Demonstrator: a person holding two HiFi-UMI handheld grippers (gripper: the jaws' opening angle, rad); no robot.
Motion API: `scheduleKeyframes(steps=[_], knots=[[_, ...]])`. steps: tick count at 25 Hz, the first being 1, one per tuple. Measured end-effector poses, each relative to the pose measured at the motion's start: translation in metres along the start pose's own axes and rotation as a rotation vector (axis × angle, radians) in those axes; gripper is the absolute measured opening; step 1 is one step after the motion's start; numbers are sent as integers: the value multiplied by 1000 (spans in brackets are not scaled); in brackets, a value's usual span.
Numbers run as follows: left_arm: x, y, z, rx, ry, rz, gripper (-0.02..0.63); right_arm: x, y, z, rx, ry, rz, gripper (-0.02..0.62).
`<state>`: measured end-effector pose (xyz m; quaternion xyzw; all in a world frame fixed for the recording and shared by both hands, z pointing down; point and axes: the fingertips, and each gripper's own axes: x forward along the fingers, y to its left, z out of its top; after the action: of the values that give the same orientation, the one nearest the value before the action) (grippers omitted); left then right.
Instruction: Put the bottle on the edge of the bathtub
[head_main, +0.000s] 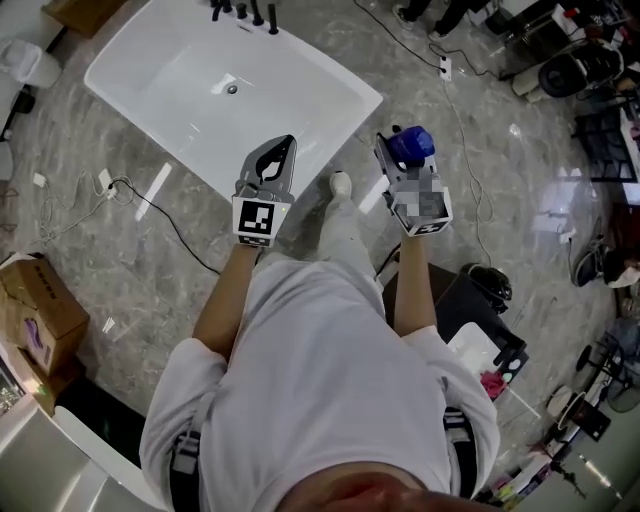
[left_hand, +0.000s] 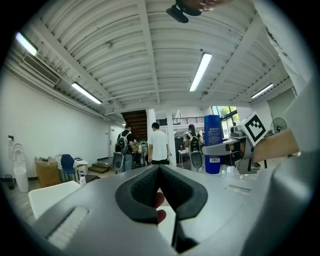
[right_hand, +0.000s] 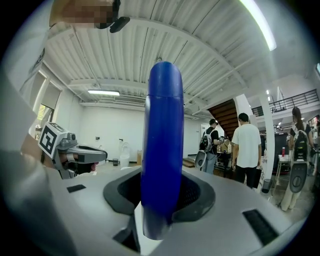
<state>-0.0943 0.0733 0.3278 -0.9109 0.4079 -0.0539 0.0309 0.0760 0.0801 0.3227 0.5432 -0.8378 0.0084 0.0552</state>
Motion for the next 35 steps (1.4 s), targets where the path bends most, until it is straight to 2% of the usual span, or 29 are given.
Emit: scheduleKeyframes(steps=[7,12,16,20,23,28,31,35], knots=[[117,45,-12,7,9,138,-2,104,-86,-16,-29,-9,154,143],[201,76,-19,50,-53,219,-2,187,-146,-35,-28,-1,263,143],[254,103,-55,-8,-52,280,-2,251,-176,-67,-27,-13,335,143],[294,130,-109,-62,-29,339,-2,309,-193,-117,-60,-29,386,142],[315,147,-158,-85,-2,369,-2,350,-199,-169,-82,-37,418,143],[331,169,-240,-111,27,407,-2,404,-190,-254,-89,-49,440,141],[344,180,-284,-119,36,409,-2,424,-190,-307,-105,5,441,141],[367,198,-316,-120,30,422,-2,448,-203,-362,-77,71,429,141]])
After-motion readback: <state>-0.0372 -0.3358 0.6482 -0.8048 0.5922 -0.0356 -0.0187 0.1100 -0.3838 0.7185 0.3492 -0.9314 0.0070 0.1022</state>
